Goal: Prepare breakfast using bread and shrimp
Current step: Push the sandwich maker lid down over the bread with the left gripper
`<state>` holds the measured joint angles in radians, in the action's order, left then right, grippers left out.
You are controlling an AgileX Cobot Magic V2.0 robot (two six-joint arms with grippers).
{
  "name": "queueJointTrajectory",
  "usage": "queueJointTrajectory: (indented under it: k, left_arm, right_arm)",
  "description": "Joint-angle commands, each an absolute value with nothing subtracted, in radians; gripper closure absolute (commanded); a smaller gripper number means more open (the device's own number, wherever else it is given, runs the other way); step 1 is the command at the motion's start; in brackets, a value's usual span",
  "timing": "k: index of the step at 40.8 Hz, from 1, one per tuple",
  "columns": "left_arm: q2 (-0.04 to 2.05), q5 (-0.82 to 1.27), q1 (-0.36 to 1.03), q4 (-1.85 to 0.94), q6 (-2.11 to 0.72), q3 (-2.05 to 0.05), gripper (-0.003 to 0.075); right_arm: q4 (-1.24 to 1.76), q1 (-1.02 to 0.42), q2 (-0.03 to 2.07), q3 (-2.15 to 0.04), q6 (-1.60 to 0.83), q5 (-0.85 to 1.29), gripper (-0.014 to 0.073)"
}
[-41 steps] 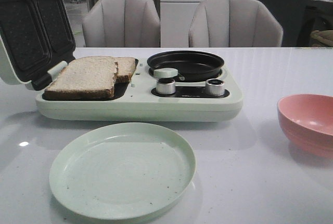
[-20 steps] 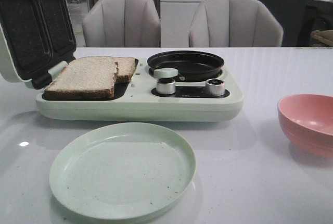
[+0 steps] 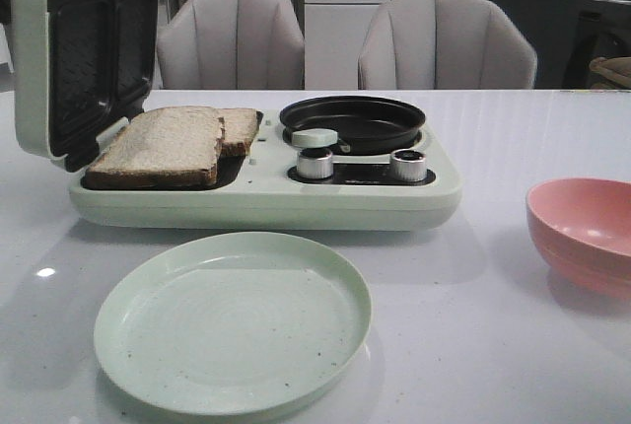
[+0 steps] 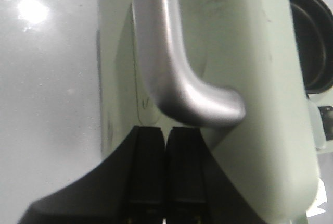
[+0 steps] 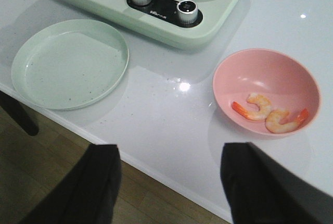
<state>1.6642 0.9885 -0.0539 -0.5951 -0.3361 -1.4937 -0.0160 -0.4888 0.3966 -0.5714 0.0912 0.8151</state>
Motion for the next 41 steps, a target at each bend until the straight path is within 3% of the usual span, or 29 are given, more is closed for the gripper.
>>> queueJointTrajectory:
  k: [1, 22, 41]
  left_arm:
    - [1.567, 0.974, -0.013, -0.636, -0.360, -1.497, 0.0622]
    - [1.133, 0.800, 0.155, -0.484, -0.360, -1.064, 0.0622]
    - [0.701, 0.715, 0.399, -0.409, -0.362, -0.735, 0.0622]
  right_arm:
    - [-0.023, -0.488, 0.400, -0.598, 0.085, 0.746, 0.0079]
    - [-0.023, -0.488, 0.400, -0.598, 0.085, 0.746, 0.0079]
    - [-0.023, -0.488, 0.400, -0.598, 0.085, 0.746, 0.0079]
